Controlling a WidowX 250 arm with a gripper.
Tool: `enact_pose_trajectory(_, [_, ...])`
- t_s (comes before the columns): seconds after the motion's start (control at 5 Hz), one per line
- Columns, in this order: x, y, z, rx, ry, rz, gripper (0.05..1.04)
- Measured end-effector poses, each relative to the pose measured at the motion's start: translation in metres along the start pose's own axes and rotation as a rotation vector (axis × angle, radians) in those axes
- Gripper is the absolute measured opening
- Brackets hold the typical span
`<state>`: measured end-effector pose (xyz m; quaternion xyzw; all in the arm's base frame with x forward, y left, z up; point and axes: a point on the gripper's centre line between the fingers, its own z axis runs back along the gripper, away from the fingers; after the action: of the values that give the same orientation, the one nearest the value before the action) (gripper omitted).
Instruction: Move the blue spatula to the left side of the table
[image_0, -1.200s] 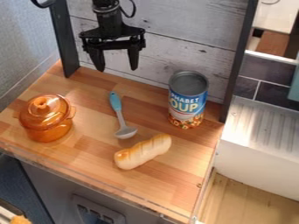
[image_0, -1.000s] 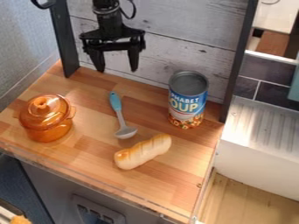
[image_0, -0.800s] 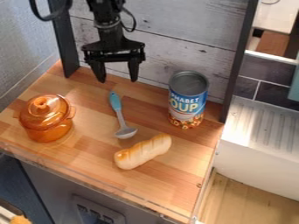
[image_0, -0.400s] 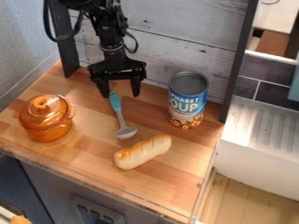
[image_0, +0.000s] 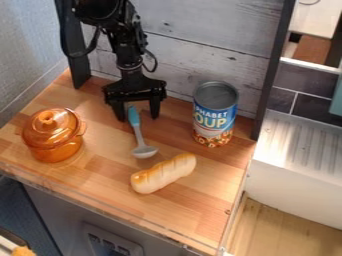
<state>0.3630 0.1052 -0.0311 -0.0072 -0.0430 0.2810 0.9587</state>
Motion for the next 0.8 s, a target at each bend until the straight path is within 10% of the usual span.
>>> enact_pose_trajectory(0.2, [0.0017, 0.0031, -0.0003, 0.001, 0.0, 0.032, 0.948])
enact_pose_trajectory(0.6, [0.0048, 0.0101, 0.0003, 0.009, -0.003, 0.04, 0.365])
enact_pose_trajectory(0.8, [0.0039, 0.0085, 0.0021, 0.015, 0.065, -0.025, 0.328])
